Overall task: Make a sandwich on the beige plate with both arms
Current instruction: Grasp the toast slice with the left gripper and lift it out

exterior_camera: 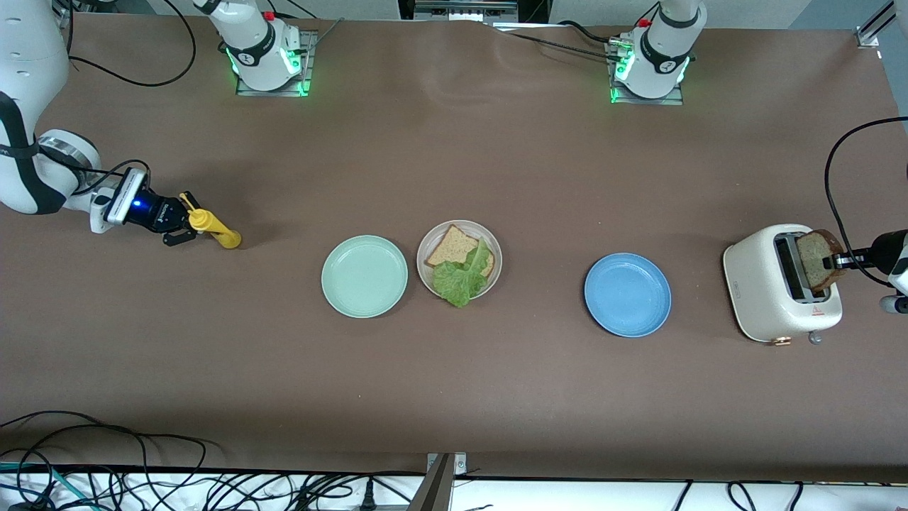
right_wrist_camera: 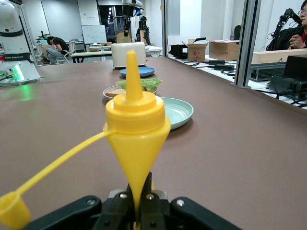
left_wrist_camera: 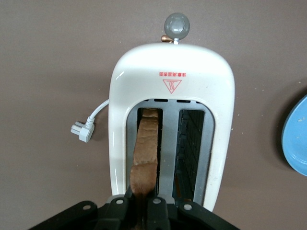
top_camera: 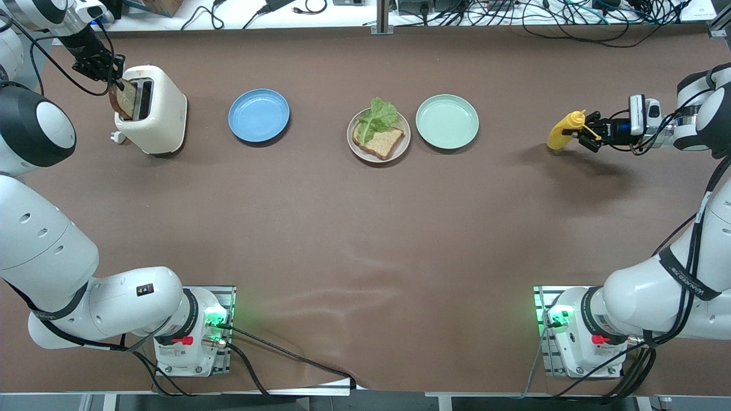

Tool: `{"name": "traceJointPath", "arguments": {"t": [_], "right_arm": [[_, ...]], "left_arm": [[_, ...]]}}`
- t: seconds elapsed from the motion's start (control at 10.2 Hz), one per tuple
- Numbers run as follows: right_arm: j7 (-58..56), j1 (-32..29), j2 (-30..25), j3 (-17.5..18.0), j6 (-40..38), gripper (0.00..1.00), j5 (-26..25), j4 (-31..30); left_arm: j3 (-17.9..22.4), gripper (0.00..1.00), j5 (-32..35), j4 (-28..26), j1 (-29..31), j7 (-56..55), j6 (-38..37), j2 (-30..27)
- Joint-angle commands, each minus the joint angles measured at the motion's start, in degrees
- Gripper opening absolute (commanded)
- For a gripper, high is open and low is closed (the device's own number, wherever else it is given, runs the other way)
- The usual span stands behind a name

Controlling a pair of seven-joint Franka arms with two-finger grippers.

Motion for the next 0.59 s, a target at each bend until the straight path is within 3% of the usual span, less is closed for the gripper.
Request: {"name": "traceJointPath", "arguments": {"t": [0.0,0.2,0.39,0.49], "right_arm": [[-2.0,-0.7,0.4,0.0,-1.6,0.0,1.3,0.2],[-1.9,-0.7,0.6,0.0,-1.6,0.0,1.5,0.2],[-1.8,-0.7,0.7,0.0,-1.4,0.0,1.6,0.2],[-1.7,-0.7,0.7,0.0,-1.3,0.1,1.6,0.2]], "left_arm": [[-1.0,0.0,-1.0,1.2,-0.3,0.4,-3.7,-3.6],[-1.9,0.0,-0.6,1.9,-0.3,0.4,-7.7,-6.6],[-2.2,0.0,-1.0,7.8,-0.3,0.4,-16.5,-7.5],[-3.4,0.0,-1.0,10.7,-0.3,0.3,-19.5,-7.5]]}}
